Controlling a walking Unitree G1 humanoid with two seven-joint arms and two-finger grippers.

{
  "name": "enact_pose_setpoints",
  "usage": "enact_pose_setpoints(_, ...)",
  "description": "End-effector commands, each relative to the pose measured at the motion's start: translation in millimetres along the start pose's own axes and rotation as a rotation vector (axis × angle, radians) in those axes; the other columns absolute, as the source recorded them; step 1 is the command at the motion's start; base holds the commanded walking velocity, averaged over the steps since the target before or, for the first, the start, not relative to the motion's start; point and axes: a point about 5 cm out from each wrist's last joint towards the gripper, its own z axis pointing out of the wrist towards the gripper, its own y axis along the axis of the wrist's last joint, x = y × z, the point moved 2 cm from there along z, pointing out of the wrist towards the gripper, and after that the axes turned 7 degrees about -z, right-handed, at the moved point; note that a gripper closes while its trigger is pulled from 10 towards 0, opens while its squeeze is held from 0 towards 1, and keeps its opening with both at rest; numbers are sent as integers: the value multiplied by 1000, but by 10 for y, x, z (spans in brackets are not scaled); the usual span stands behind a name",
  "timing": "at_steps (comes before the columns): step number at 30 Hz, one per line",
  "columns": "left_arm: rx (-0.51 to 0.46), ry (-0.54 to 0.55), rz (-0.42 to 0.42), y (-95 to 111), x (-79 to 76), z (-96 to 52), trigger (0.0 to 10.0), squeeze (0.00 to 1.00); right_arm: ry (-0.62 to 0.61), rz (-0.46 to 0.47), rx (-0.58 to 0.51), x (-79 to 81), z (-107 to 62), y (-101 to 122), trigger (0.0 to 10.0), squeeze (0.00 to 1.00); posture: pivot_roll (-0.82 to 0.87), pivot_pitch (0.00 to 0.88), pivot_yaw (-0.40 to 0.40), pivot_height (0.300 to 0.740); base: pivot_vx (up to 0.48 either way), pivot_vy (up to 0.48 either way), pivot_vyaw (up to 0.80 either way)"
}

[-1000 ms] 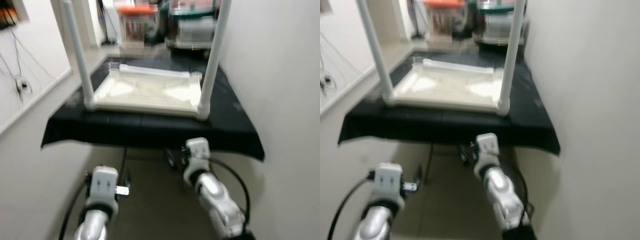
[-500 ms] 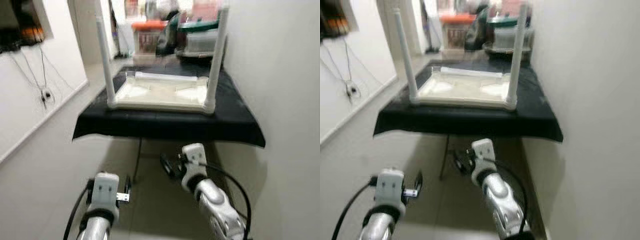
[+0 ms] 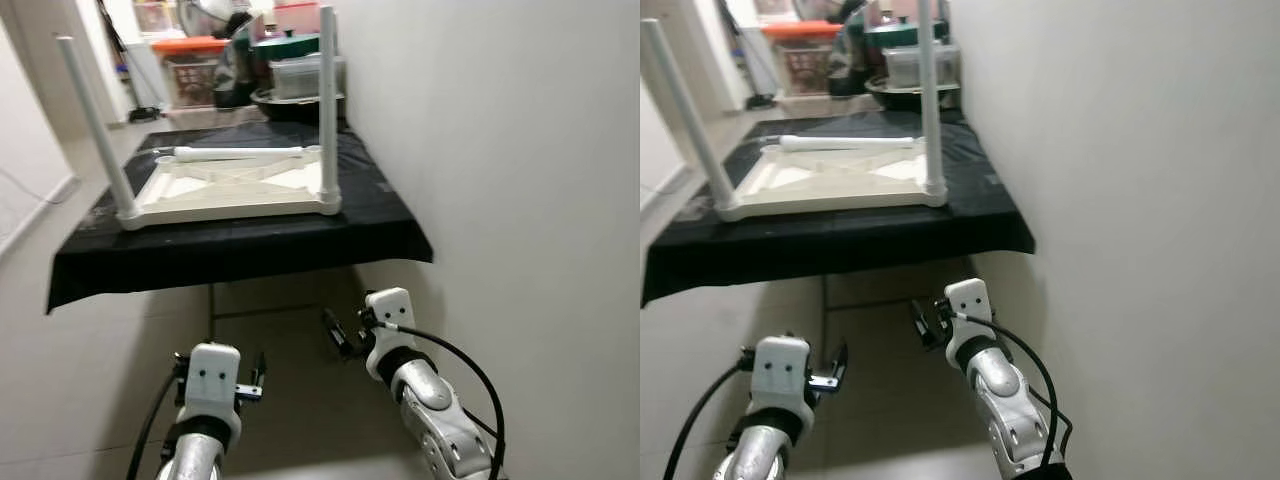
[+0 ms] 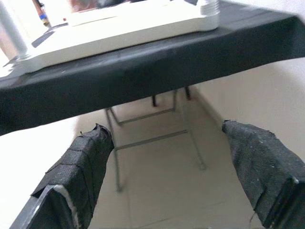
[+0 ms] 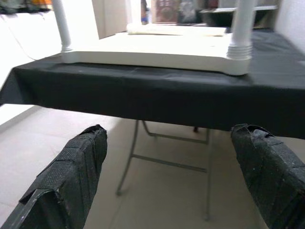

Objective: Building children table

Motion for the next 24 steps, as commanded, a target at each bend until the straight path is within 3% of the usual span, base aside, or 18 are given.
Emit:
enact_pose_setpoints(1, -2, 21, 26, -4, 49, 3, 10000, 0, 6, -7, -22, 21, 7, 47, 10000, 0, 41, 0, 22, 740, 0, 0, 0)
enact_pose_setpoints(5, 5, 10, 27, -11, 38, 4, 10000, 0, 10, -9, -19, 25, 11, 40, 10000, 0, 40, 0, 23, 740, 0, 0, 0)
enact_pose_setpoints(24, 9, -28, 32, -18, -12, 3, 10000, 0, -1, -4, -15, 14, 6, 27, 10000, 0, 43, 0, 22, 740, 266, 0, 0)
